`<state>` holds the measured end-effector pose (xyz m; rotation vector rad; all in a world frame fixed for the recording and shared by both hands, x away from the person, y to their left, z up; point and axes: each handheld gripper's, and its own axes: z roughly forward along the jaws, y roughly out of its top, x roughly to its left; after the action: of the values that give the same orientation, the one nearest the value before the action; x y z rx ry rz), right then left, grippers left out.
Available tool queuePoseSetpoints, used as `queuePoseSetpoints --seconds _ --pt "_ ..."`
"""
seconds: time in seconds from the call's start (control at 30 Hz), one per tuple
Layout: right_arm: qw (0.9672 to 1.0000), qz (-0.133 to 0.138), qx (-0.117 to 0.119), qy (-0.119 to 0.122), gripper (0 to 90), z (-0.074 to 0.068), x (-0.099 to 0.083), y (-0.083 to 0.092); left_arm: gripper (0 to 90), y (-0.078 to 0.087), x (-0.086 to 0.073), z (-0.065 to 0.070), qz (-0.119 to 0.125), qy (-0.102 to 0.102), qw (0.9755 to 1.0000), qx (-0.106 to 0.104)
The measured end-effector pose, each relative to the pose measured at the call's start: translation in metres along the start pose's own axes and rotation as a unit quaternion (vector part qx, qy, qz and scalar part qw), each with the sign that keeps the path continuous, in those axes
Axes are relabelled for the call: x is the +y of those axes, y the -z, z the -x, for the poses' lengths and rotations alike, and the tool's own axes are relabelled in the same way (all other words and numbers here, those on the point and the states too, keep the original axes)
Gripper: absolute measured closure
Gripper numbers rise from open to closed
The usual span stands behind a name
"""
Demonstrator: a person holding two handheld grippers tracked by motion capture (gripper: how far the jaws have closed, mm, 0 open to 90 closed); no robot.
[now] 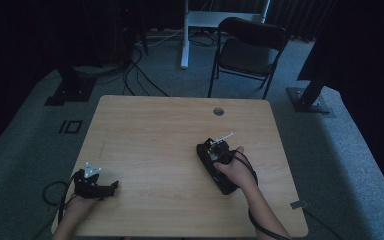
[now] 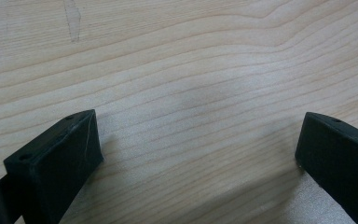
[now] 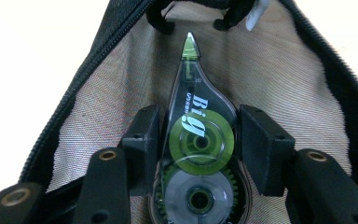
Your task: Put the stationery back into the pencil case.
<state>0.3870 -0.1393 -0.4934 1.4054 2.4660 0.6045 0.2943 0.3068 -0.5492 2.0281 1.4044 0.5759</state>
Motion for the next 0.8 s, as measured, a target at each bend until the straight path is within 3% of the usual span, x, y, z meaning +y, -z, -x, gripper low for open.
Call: queuePoseSetpoints --seconds 0.5,0.8 --pt "0.9997 -0.023 0.002 0.009 48.9 -0.0041 0.0006 -0.0061 0.2 0.0 0.0 0.0 0.0 0.0 1.0 0.0" --pt "0.9999 -0.004 0.013 -0.006 44.6 0.0019 -0.0004 0.0032 0.2 0.0 0.0 0.0 0.0 0.0 1.0 0.0"
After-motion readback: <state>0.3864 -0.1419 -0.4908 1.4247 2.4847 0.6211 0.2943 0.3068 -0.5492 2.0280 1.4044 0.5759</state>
